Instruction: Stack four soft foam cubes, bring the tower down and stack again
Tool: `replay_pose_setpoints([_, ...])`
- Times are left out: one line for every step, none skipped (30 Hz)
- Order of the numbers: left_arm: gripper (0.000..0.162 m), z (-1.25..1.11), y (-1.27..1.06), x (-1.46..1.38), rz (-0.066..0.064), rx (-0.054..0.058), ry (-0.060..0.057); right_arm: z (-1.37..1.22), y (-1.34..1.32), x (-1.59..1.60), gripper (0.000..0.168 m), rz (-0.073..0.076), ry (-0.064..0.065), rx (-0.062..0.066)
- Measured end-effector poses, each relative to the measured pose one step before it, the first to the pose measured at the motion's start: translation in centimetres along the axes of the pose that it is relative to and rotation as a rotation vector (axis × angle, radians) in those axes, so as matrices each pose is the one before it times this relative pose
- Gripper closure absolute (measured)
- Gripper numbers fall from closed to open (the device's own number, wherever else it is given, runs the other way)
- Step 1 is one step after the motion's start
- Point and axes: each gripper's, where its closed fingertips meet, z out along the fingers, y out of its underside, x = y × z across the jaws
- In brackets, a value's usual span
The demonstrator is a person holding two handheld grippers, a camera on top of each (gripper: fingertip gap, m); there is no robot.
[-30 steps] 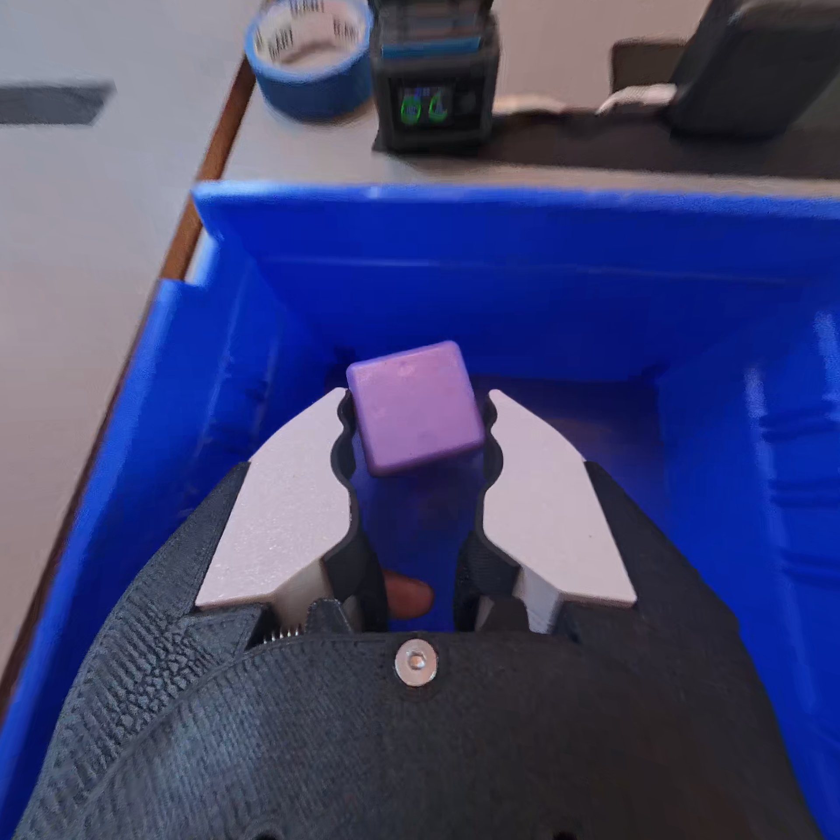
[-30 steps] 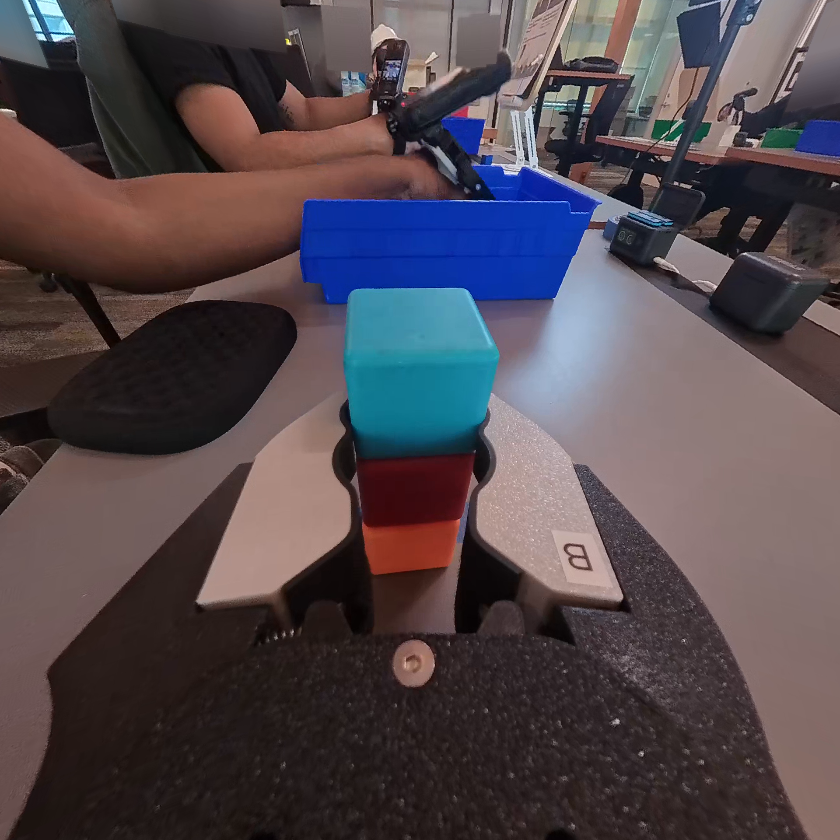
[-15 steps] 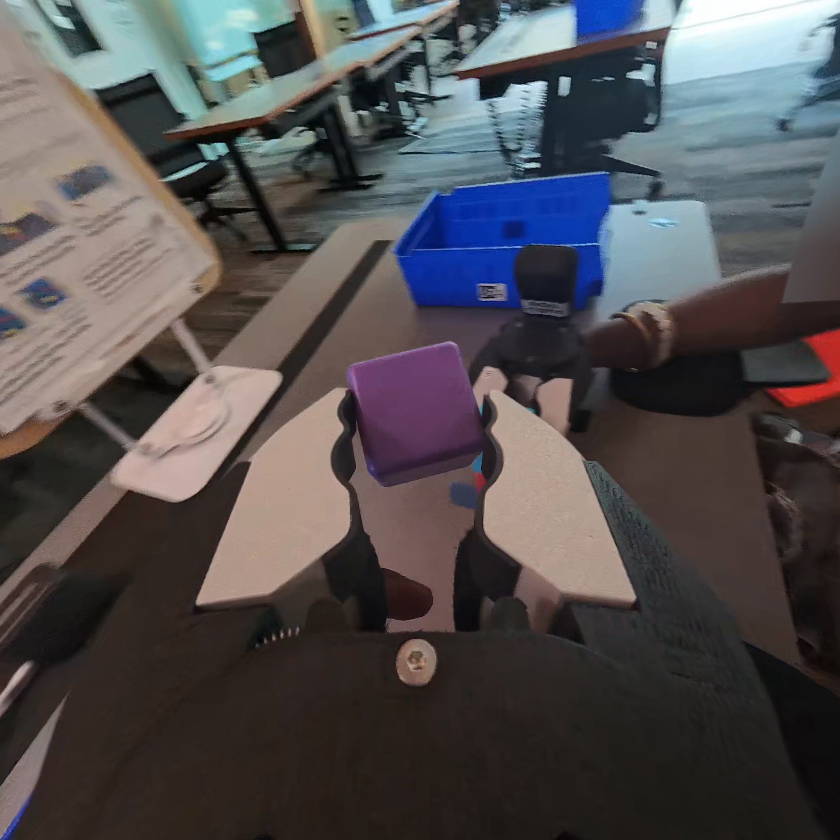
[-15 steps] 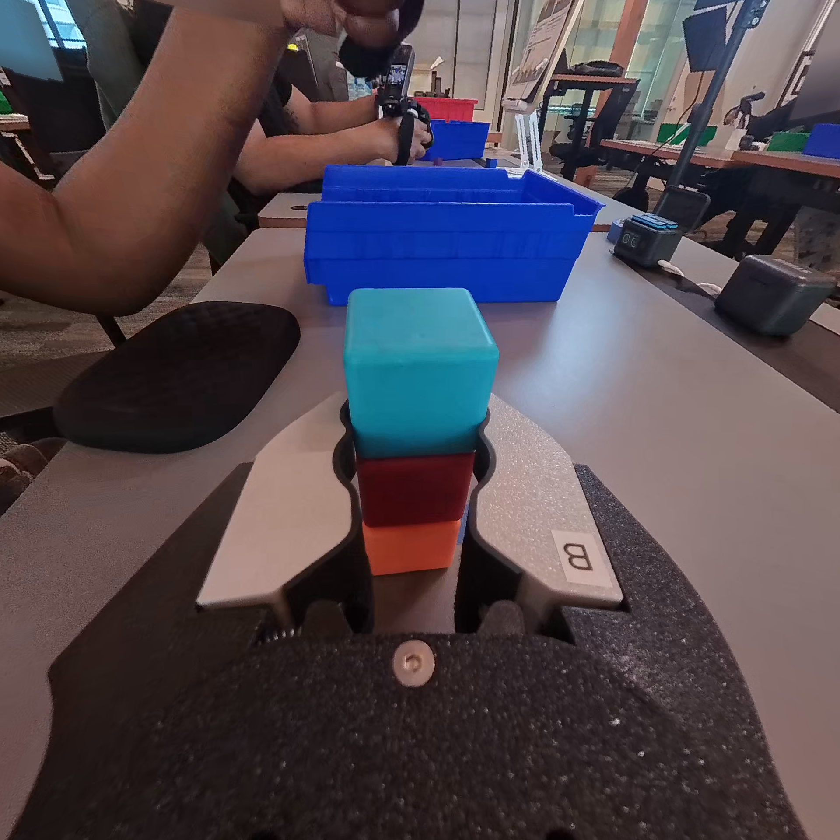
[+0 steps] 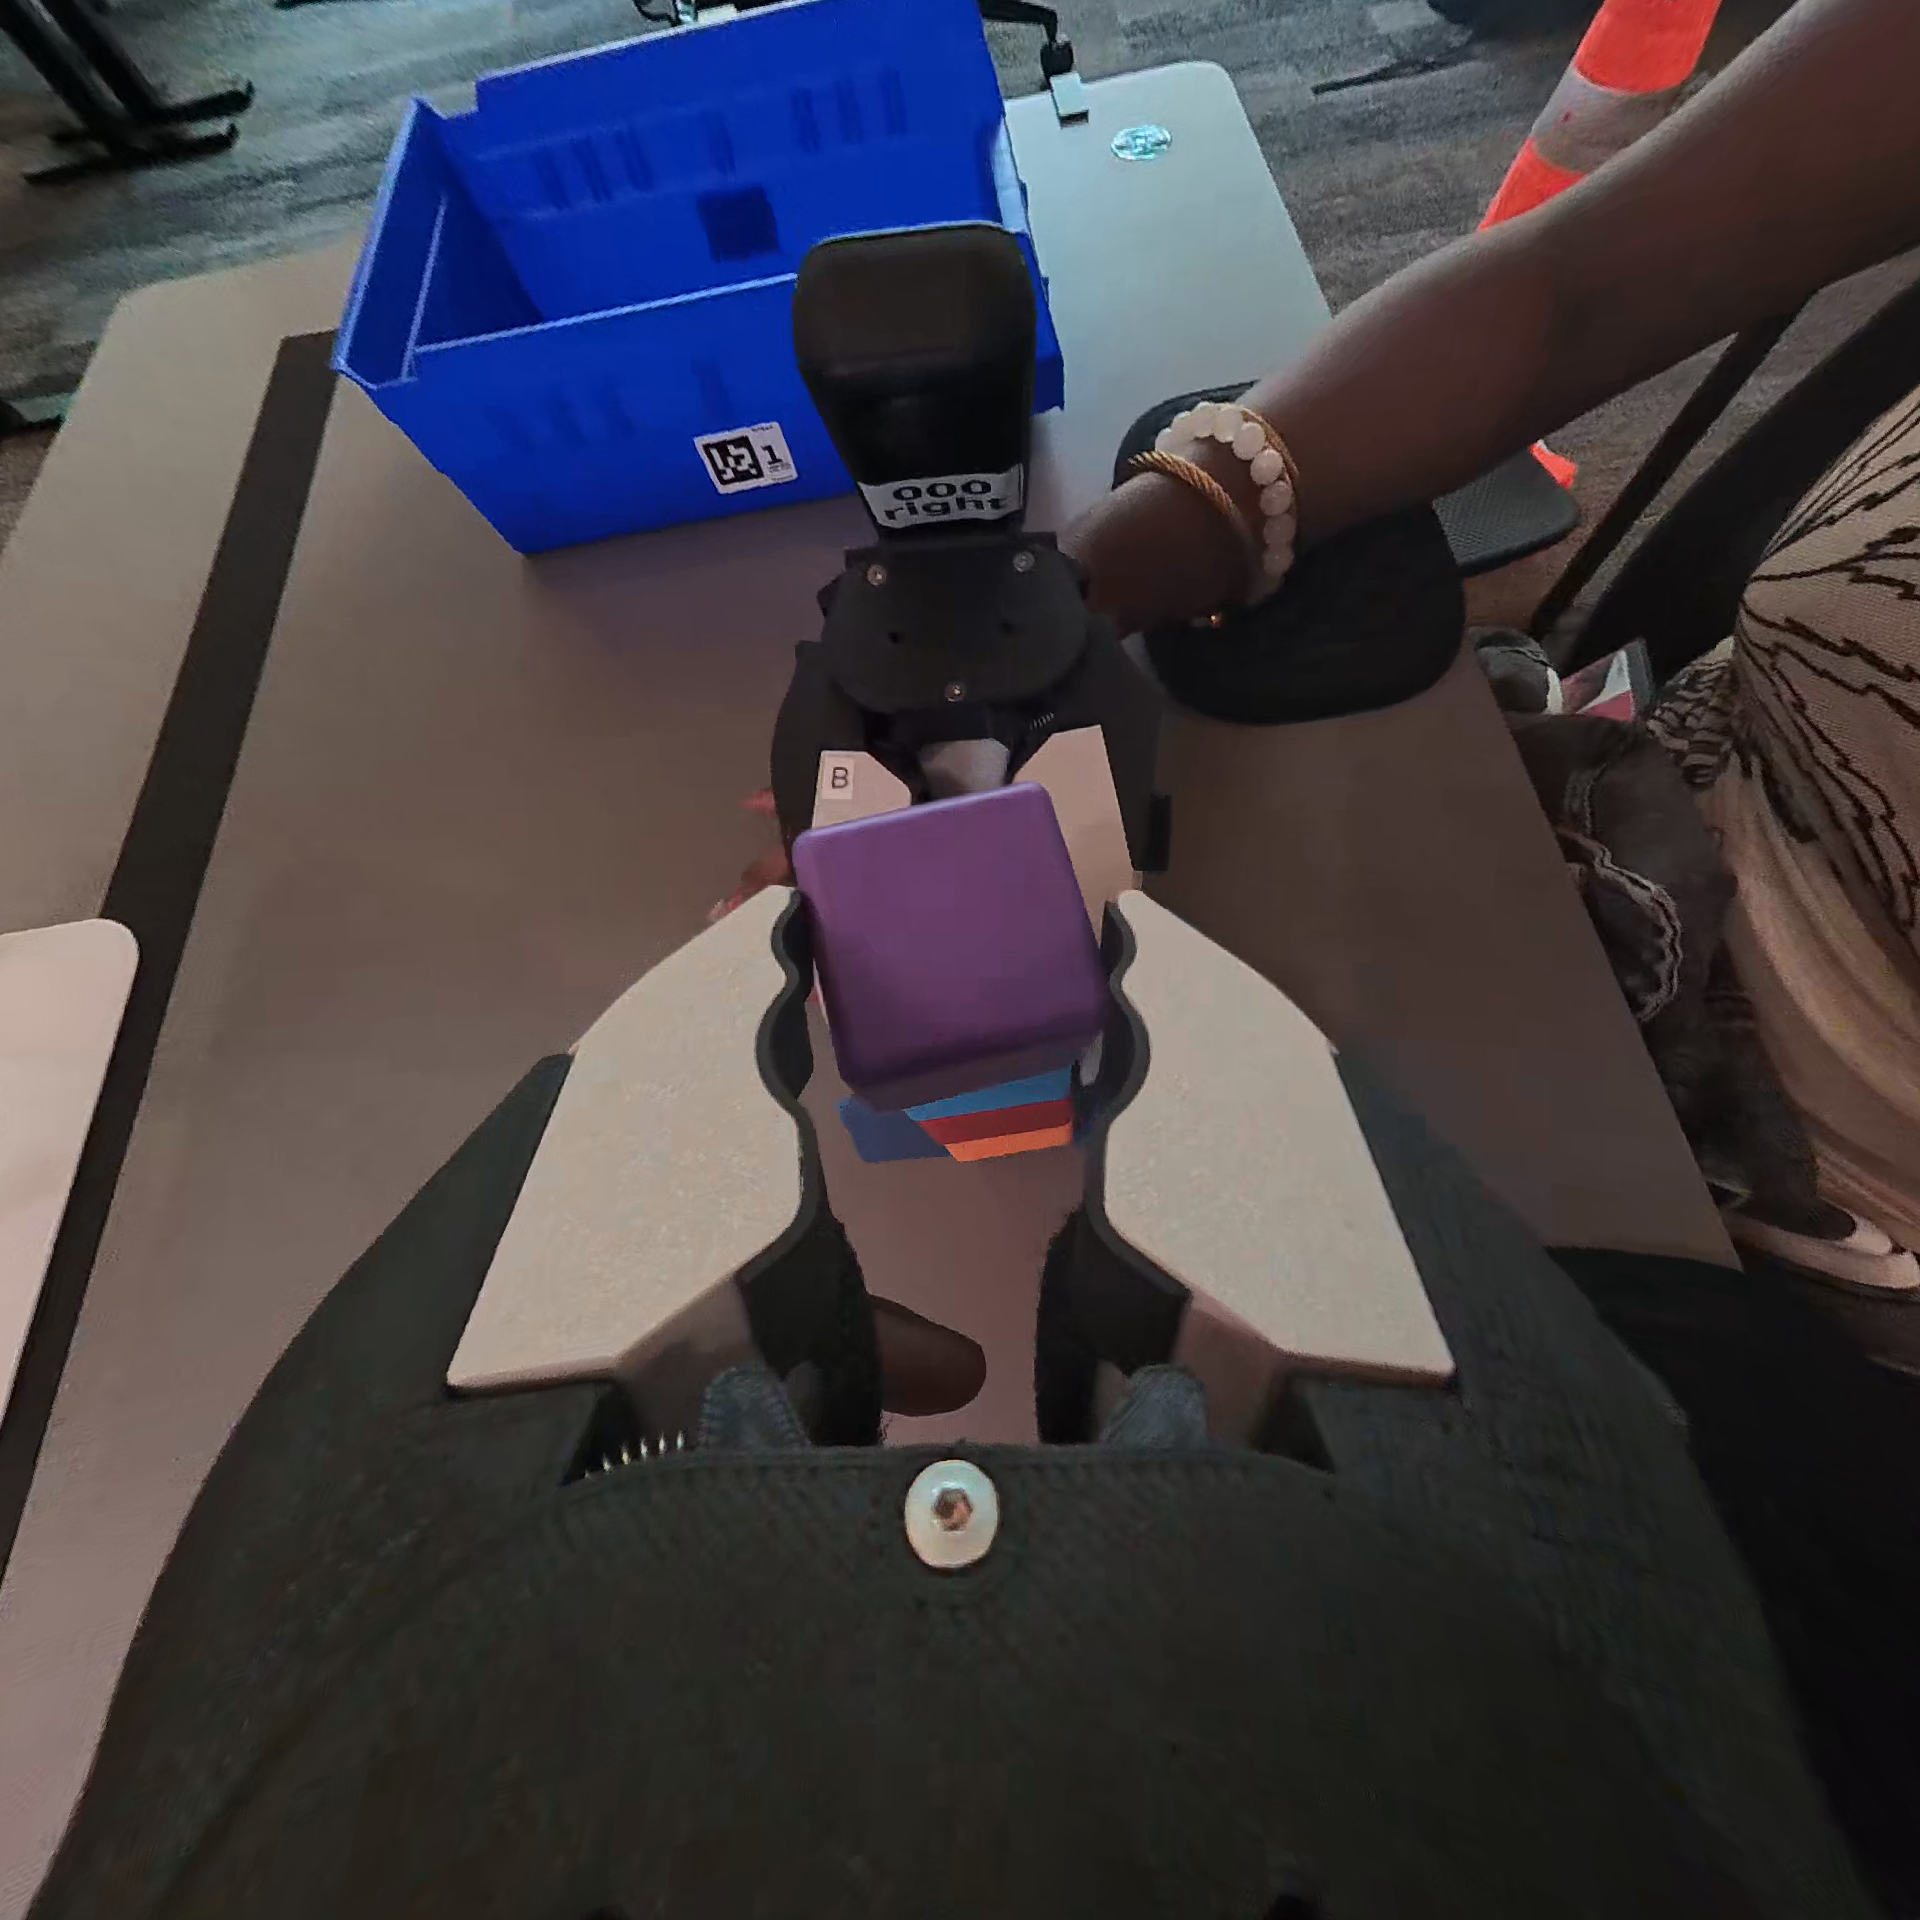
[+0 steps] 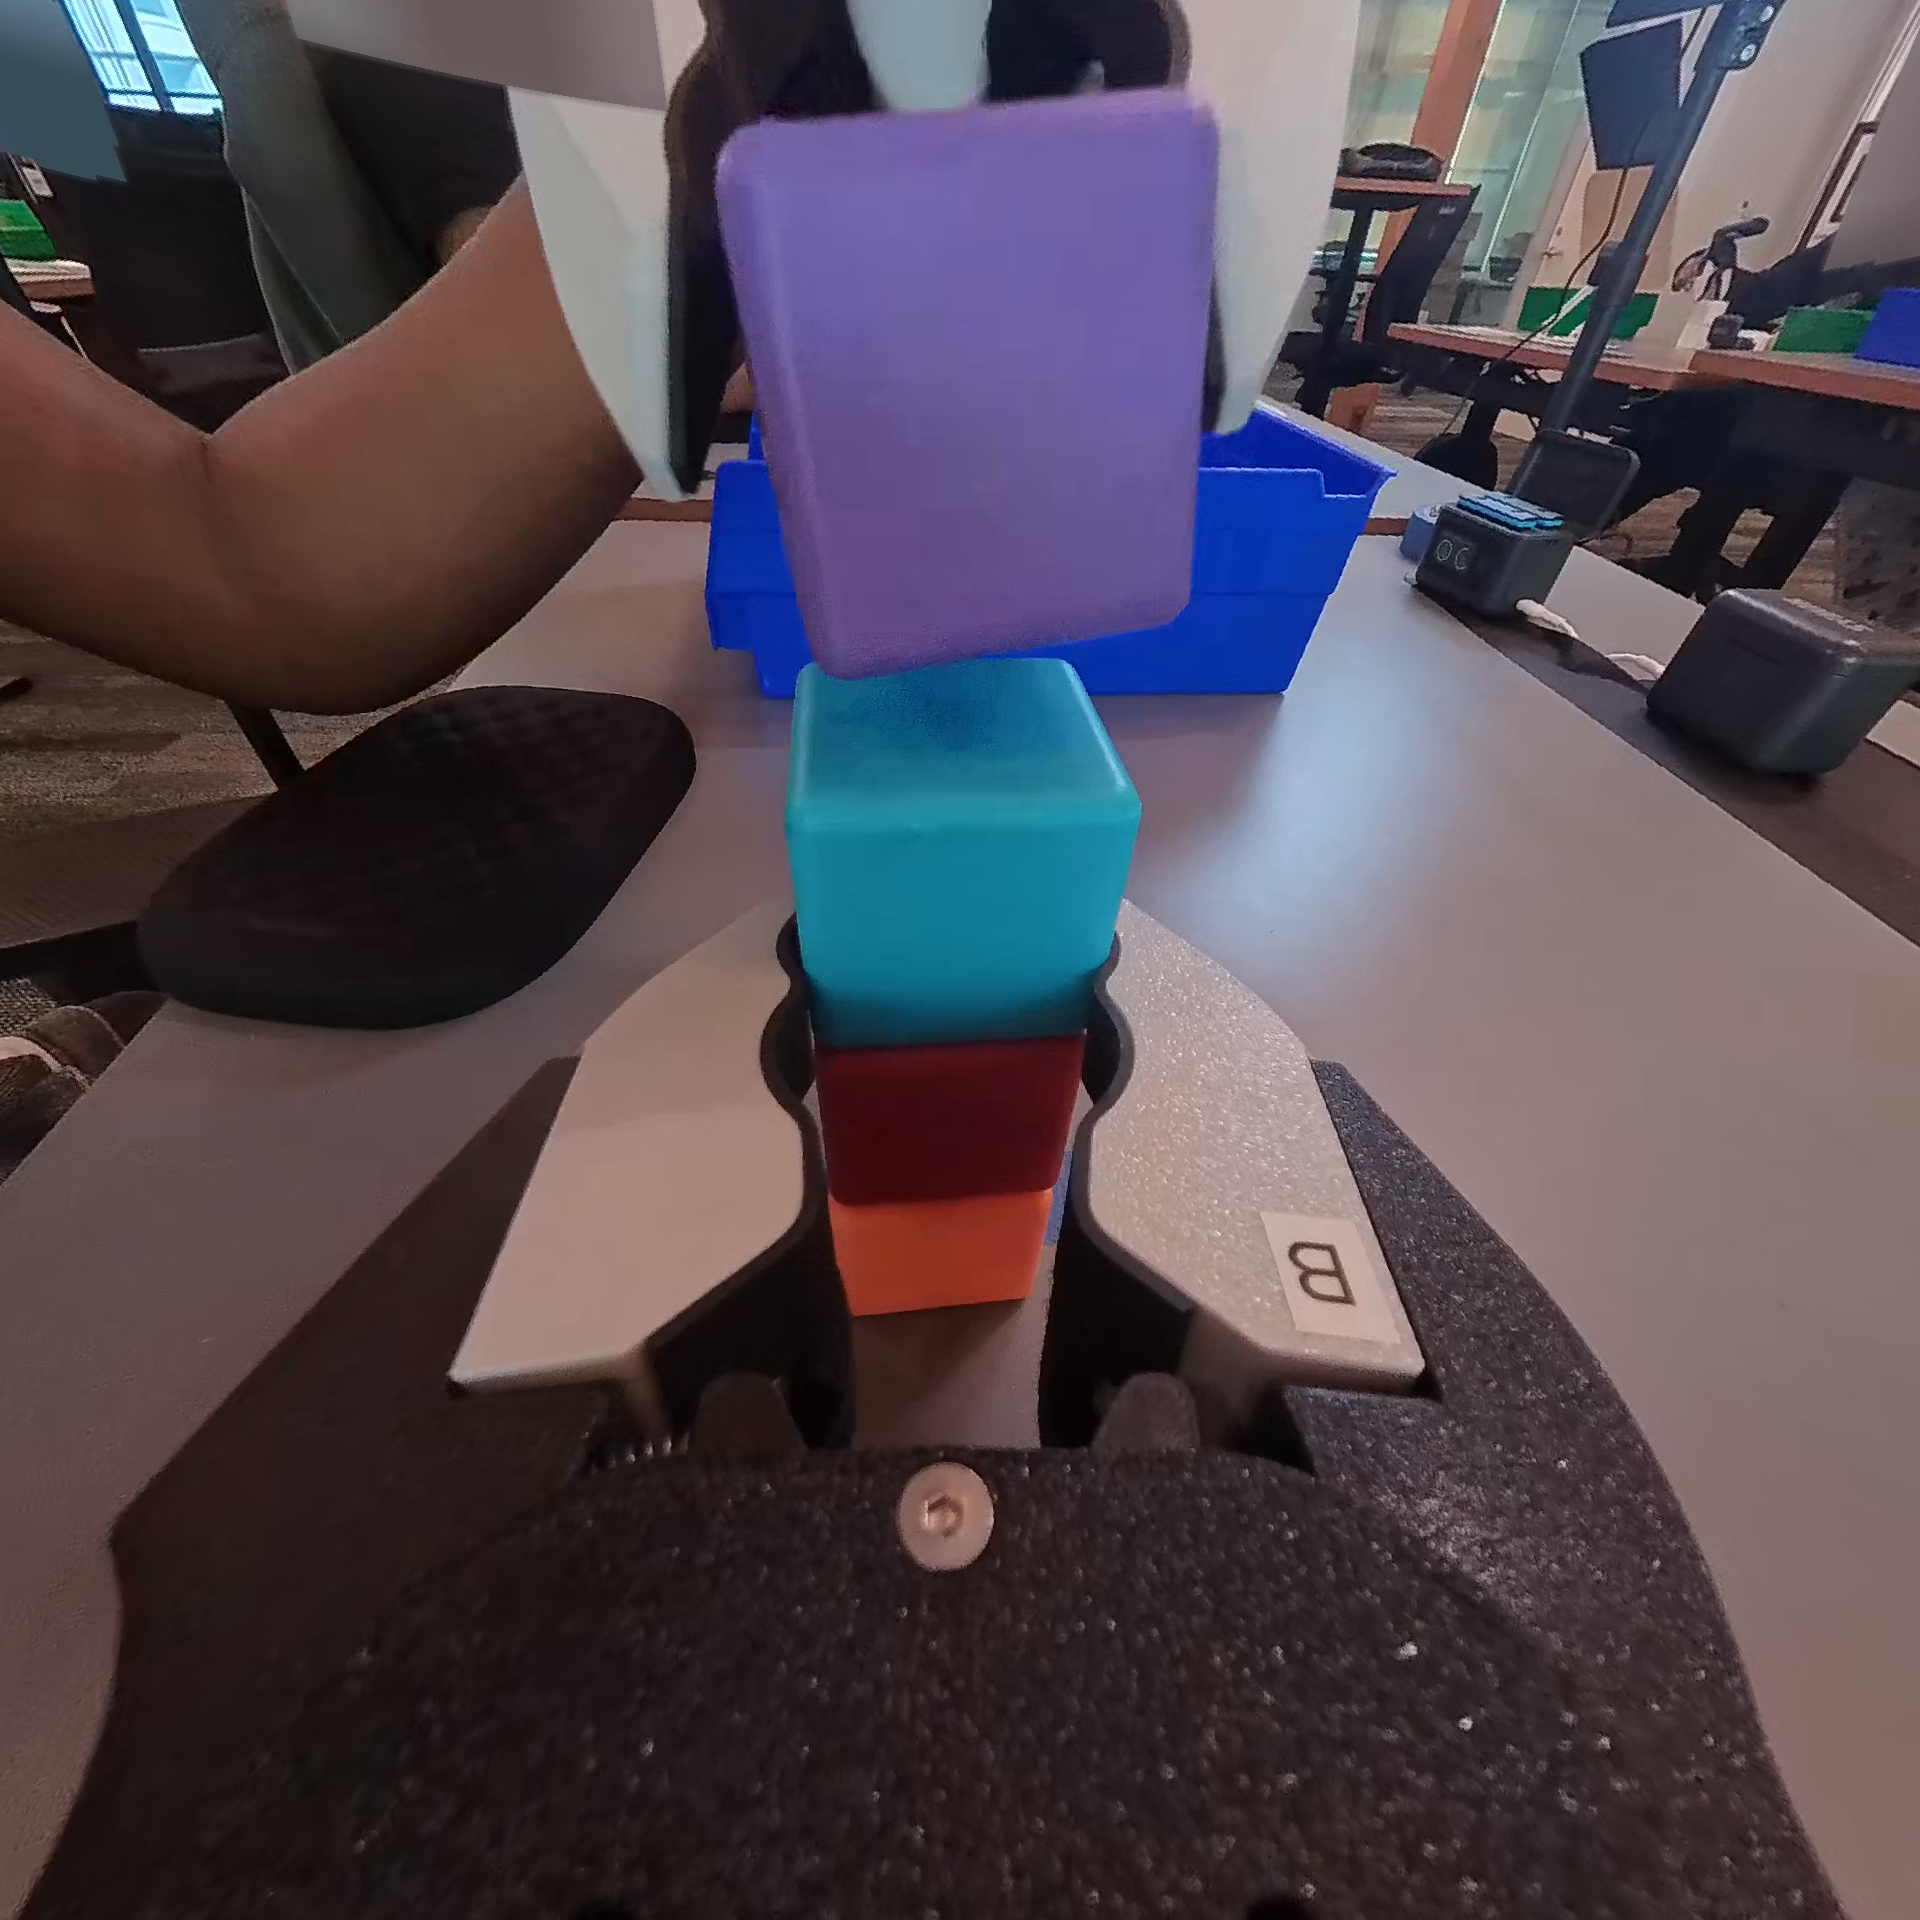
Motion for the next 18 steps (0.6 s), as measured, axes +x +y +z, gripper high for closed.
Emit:
replay_pose_setpoints([0.109, 0.104, 0.004, 0.103, -0.0073, -0.0082, 0.0133, 0.01, -0.008, 0.001, 0.119, -0.0004, -0.0001, -0.0003])
replay_pose_setpoints([0.109, 0.129, 0.068, 0.129, -0.0039, -0.01, 0.0163, -0.001, 0.002, -0.007, 0.119, -0.0008, 0.0001, -0.0002])
replay_pose_setpoints([0.109, 0.176, 0.187, 0.052, -0.0054, -0.0153, 0.0137, 0.0, -0.002, -0.017, 0.119, -0.0016, 0.0, 0.0001])
replay_pose_setpoints([0.109, 0.219, 0.33, -0.096, -0.0079, -0.022, 0.0074, 0.0, -0.004, -0.029, 0.119, -0.0026, -0.0004, 0.0002])
replay_pose_setpoints([0.109, 0.162, -0.112, 0.026, -0.0148, 0.0075, 0.021, 0.013, -0.017, -0.037, 0.119, -0.0036, -0.0005, 0.0002])
replay_pose_setpoints([0.11, 0.156, -0.089, 0.1, -0.0127, 0.0085, 0.0277, 0.019, -0.018, -0.045, 0.119, -0.0051, -0.0003, 0.0001])
replay_pose_setpoints([0.11, 0.114, -0.113, 0.023, -0.0083, 0.0117, 0.0191, -0.016, 0.001, -0.022, 0.119, -0.0047, 0.0001, -0.0001])
replay_pose_setpoints([0.11, 0.045, -0.067, -0.051, -0.0007, 0.009, 0.0084, -0.031, 0.013, 0.016, 0.119, 0.0017, 0.0005, 0.0003])
replay_pose_setpoints([0.11, 0.012, -0.011, -0.073, -0.0056, 0.0046, 0.0079, -0.018, 0.015, 0.036, 0.119, 0.006, 0.0012, 0.0001])
replay_pose_setpoints([0.11, -0.037, 0.038, -0.086, -0.0023, 0.0029, 0.0056, 0.009, 0.024, 0.05, 0.119, 0.0052, 0.0018, -0.0019])
replay_pose_setpoints([0.11, -0.043, 0.033, -0.052, -0.0023, 0.004, 0.0053, 0.029, 0.011, 0.049, 0.119, 0.0051, 0.0006, -0.0027])
replay_pose_setpoints([0.11, -0.02, -0.017, -0.001, 0.0008, 0.0069, 0.0044, 0.017, 0.008, 0.013, 0.119, 0.0017, -0.0008, -0.0007])
replay_pose_setpoints([0.11, 0.021, -0.038, 0.024, 0.0005, 0.0092, 0.0014, 0.005, -0.009, -0.013, 0.119, -0.0019, -0.0004, 0.0015])
replay_pose_setpoints([0.11, 0.025, -0.045, 0.029, -0.0017, 0.0097, -0.0005, -0.006, -0.001, -0.011, 0.119, -0.0015, 0.0, 0.0018])
replay_pose_setpoints([0.11, -0.008, -0.028, 0.031, 0.0046, 0.0106, -0.0017, 0.004, -0.01, -0.028, 0.119, -0.0016, 0.0002, 0.0006])
replay_pose_setpoints([0.11, -0.002, -0.02, 0.017, 0.0105, 0.0121, -0.0063, 0.006, -0.006, -0.017, 0.119, -0.002, 0.0014, -0.0015])
replay_pose_setpoints([0.109, 0.004, -0.023, -0.079, 0.0183, 0.0155, -0.018, -0.013, 0.015, -0.013, 0.119, -0.0034, 0.0014, -0.0047])
replay_pose_setpoints([0.098, -0.028, -0.168, -0.298, 0.0164, 0.0279, -0.0417, -0.077, 0.093, -0.076, 0.119, -0.01, -0.005, -0.0097])
